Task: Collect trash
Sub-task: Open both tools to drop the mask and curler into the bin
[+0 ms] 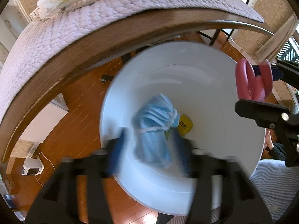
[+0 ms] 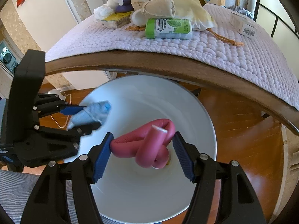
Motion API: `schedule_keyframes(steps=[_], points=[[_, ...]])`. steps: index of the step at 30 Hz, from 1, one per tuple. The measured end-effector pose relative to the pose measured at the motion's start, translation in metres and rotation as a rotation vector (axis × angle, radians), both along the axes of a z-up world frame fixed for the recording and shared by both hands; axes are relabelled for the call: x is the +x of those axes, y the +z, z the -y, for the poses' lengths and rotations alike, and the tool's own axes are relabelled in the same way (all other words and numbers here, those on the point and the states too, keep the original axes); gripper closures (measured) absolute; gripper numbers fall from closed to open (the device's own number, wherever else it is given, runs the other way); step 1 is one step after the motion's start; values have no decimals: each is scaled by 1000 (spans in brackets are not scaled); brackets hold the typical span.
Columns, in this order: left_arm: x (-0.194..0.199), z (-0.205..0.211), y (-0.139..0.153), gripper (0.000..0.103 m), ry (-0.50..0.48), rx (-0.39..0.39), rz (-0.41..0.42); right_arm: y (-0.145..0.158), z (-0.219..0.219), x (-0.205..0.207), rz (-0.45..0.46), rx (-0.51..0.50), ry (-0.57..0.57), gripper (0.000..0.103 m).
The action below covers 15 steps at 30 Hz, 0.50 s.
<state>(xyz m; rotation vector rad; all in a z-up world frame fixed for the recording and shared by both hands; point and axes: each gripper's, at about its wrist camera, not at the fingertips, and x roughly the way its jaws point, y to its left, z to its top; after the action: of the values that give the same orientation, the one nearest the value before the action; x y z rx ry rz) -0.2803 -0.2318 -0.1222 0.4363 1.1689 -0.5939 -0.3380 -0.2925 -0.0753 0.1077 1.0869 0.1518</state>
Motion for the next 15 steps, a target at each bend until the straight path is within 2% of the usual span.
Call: schedule_keyframes(steps=[1, 2, 5, 9, 11, 13, 15], points=[[0, -1, 3, 28, 2, -8, 11, 3, 1, -1, 14, -16, -18, 16], [-1, -1, 5, 28, -1, -11, 13, 6, 3, -2, 26, -21, -27, 14], [-3, -2, 11, 28, -5, -20, 33, 17, 9, -3, 58, -28, -48, 13], [-7, -9, 32, 27, -14, -84, 61, 45, 23, -6, 142, -48, -93, 11], [-8, -14, 53, 22, -18, -150, 85, 59, 31, -8, 192, -61, -123, 7], [-9, -23, 79, 6, -20, -243, 134, 74, 41, -6, 235, -69, -149, 4], [-8, -28, 97, 1, -6, -289, 184, 86, 51, 0, 266, -73, -178, 4]])
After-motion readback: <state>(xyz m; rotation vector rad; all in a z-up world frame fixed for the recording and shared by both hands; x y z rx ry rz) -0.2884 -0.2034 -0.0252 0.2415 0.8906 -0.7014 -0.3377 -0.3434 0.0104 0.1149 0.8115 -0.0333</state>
